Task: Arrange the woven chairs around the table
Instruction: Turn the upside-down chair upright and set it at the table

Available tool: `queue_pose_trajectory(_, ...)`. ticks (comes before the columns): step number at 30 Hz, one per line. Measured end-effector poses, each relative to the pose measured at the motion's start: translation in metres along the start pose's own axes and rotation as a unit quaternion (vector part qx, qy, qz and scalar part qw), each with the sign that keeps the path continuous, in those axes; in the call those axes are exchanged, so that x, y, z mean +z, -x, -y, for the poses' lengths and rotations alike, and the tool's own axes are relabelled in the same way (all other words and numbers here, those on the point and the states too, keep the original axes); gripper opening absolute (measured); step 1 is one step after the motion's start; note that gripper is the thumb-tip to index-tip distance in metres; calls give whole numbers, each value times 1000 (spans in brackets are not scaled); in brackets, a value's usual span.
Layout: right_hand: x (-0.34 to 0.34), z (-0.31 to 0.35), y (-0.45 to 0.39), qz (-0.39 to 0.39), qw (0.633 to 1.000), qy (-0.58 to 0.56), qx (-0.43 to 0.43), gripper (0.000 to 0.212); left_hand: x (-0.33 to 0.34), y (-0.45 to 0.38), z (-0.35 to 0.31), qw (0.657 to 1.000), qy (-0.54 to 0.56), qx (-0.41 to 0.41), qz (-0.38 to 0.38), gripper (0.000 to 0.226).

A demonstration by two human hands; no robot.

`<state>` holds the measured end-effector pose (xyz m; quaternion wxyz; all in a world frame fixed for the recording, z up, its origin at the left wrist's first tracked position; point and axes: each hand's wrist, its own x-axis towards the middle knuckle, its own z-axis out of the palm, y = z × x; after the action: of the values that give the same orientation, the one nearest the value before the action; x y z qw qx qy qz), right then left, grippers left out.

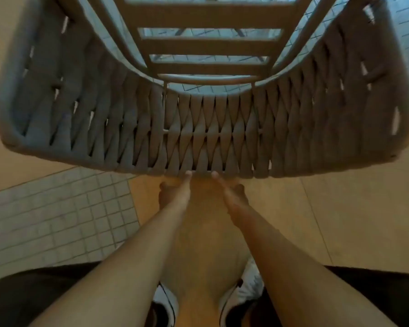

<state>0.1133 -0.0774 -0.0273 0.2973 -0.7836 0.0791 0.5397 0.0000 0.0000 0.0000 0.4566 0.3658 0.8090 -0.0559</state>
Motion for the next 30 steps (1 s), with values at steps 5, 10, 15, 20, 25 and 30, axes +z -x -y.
queue_pose_trajectory(5, 22, -18, -61, 5, 977, -212, -15, 92, 40, -63, 6, 991, 124, -51, 13, 103)
queue_pose_trajectory(10, 43, -22, -97, -36, 905, -423, -10, 91, 64, -115, -10, 963, 260, -65, 6, 105)
queue_pose_trajectory(15, 63, -17, -113, -94, 867, -483, -74, 89, 77, -141, -4, 895, 440, -77, -5, 108)
queue_pose_trajectory(20, 68, -16, -122, -135, 872, -466, -57, 79, 86, -141, 0, 878, 470, -66, -64, 106)
queue_pose_trajectory(25, 69, -18, -125, -154, 891, -424, -60, 75, 79, -144, 8, 880, 472, -47, -27, 112)
queue_pose_trajectory(30, 69, -10, -103, -172, 902, -391, -64, 71, 65, -132, 7, 905, 423, -9, -45, 109)
